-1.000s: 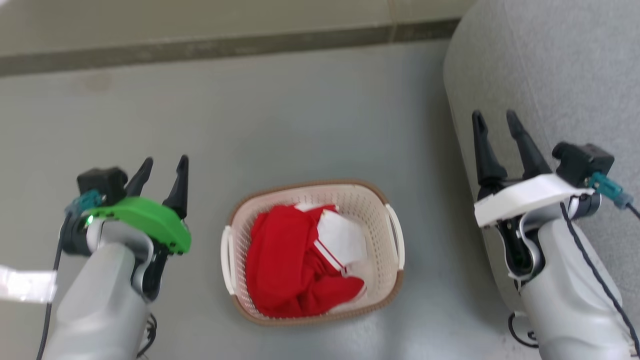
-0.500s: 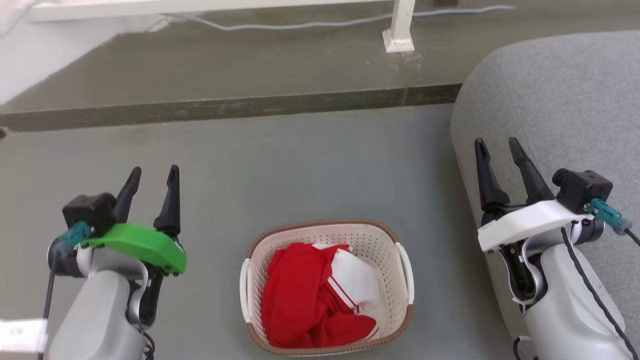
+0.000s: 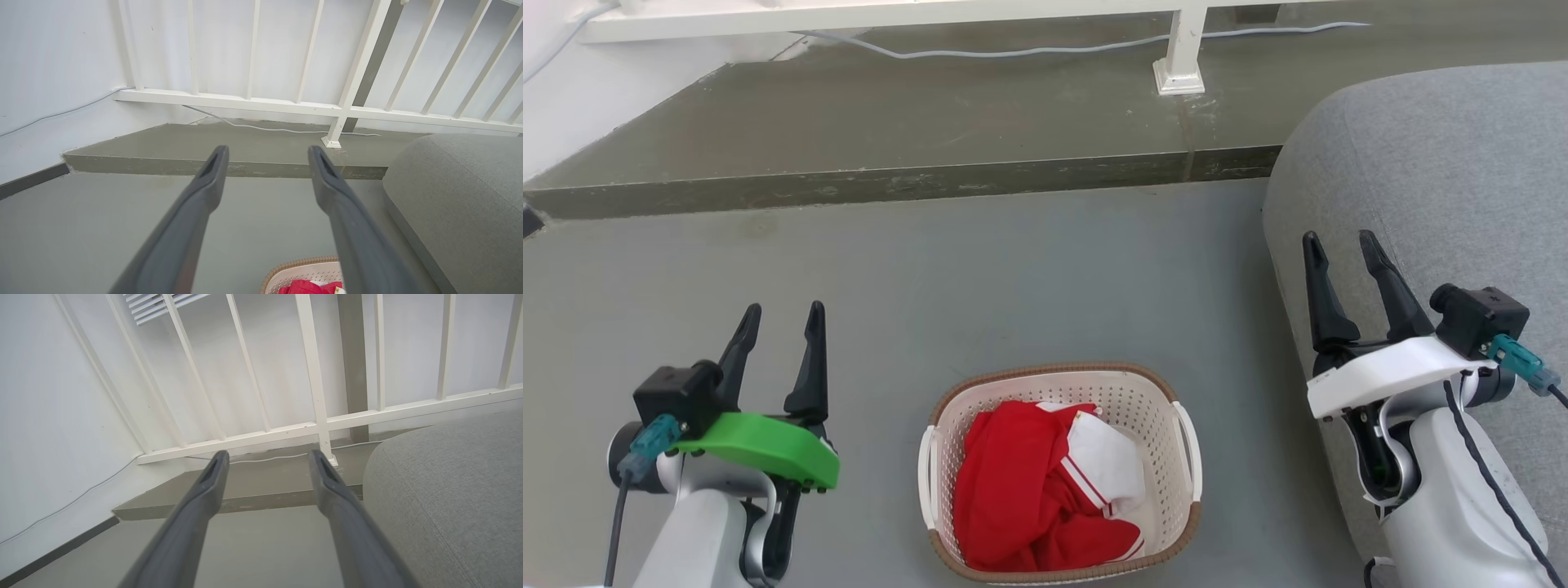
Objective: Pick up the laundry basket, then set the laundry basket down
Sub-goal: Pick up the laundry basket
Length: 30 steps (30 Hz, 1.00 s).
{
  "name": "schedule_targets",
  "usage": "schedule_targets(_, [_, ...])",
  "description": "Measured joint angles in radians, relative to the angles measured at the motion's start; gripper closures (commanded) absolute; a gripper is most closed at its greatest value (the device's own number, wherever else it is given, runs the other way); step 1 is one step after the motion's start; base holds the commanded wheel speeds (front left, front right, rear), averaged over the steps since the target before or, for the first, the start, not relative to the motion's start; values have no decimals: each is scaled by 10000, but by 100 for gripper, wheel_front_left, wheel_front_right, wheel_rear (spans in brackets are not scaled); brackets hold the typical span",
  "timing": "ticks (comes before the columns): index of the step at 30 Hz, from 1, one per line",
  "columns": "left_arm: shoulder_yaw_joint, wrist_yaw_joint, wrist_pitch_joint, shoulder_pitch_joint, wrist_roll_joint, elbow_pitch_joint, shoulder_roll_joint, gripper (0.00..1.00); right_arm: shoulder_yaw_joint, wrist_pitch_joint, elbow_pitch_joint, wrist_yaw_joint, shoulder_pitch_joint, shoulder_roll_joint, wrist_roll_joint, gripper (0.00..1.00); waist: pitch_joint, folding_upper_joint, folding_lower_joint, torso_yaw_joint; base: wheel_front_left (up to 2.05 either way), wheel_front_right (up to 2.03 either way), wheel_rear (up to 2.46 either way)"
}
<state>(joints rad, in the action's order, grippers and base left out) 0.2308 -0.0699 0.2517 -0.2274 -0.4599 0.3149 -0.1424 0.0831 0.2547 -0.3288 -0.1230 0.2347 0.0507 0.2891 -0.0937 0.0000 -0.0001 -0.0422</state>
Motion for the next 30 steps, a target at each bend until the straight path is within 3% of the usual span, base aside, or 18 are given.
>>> schedule_targets(30, [-596,-2,0,918,688,-1145,326,0,251,0,157,0,-172,-21,-90,0,-285,0,0,-173,0,0,0])
